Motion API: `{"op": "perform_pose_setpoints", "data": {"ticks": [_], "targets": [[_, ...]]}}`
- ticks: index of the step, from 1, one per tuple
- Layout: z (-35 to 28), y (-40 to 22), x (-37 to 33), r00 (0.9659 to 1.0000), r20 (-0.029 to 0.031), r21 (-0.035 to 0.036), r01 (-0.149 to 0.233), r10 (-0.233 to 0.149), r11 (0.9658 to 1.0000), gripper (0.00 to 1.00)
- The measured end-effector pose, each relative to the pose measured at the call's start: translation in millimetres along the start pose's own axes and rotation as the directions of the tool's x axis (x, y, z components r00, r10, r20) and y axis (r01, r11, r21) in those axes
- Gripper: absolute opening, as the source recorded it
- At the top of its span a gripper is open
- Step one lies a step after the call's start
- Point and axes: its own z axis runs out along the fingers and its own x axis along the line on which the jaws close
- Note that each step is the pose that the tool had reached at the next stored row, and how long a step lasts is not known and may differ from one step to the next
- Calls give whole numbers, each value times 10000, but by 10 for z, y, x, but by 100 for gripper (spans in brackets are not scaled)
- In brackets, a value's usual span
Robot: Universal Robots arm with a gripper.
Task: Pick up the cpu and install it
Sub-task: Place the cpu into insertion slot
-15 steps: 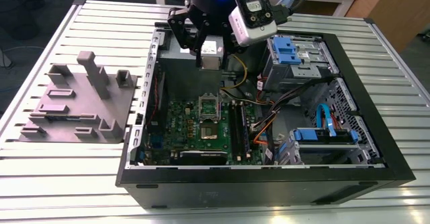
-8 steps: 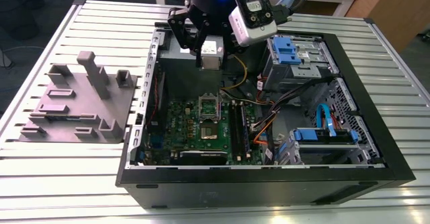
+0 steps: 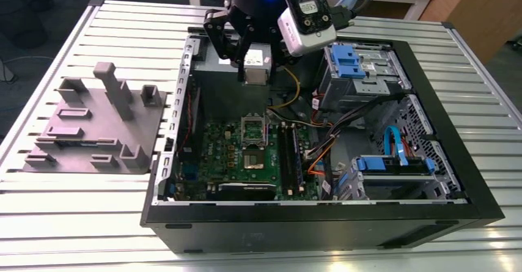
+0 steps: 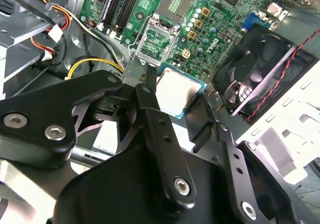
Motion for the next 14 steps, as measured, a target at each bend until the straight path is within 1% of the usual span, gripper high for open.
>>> {"op": "perform_pose_setpoints", "data": {"ticks": [6, 10, 14], "targets": [[104, -17, -3, 10000, -19, 3, 63, -63, 10000, 47], [173, -26, -4, 9992, -39, 8, 388, -388, 9992, 47], [192, -29, -5, 9991, -42, 11, 421, -421, 9991, 47]]}}
